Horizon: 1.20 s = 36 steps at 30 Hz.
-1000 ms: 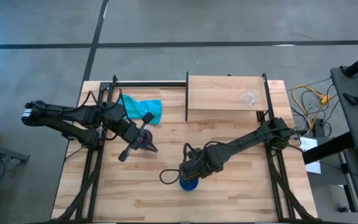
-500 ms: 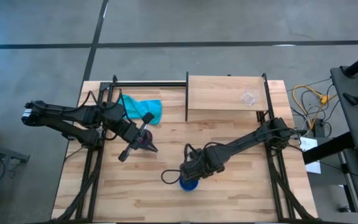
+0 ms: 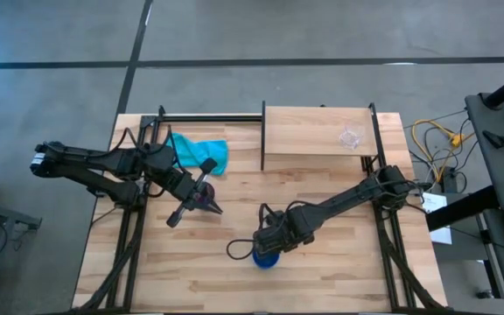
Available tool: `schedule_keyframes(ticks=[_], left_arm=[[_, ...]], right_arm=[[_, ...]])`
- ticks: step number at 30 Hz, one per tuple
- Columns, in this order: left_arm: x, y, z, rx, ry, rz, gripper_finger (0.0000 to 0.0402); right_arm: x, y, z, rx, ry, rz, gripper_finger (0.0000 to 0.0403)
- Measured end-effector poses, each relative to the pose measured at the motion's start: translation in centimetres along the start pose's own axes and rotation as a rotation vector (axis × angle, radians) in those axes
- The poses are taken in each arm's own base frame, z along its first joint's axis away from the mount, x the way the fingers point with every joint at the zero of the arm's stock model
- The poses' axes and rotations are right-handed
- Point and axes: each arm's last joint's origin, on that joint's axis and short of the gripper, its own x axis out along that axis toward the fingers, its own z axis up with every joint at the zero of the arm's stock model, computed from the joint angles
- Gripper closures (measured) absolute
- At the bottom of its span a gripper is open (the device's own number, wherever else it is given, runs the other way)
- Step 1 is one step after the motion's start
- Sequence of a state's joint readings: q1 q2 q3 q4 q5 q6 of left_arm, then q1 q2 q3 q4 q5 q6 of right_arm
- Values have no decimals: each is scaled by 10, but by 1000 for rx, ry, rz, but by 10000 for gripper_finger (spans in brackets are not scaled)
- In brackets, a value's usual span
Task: Stack small to large cups/mugs on shelf
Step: Put the blue cup on the shelf
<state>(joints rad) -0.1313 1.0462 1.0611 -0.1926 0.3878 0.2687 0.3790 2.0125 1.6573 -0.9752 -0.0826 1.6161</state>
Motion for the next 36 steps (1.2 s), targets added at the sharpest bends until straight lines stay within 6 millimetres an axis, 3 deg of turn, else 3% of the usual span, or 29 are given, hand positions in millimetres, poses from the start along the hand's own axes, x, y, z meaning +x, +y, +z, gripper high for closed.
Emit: schedule_keyframes(ticks=[11, 22, 28, 36], left_arm=[[0, 0, 0, 0, 1, 0, 402], [0, 0, 0, -2, 5, -1, 402], [0, 0, -1, -2, 5, -1, 402], [0, 0, 0, 0, 5, 13, 402]], right_arm=[[15, -1, 1, -54, 8, 51, 363], [7, 2, 0, -320, -2, 62, 392], [-23, 0, -1, -393, 2, -44, 393], [-99, -12, -5, -526, -33, -220, 392]])
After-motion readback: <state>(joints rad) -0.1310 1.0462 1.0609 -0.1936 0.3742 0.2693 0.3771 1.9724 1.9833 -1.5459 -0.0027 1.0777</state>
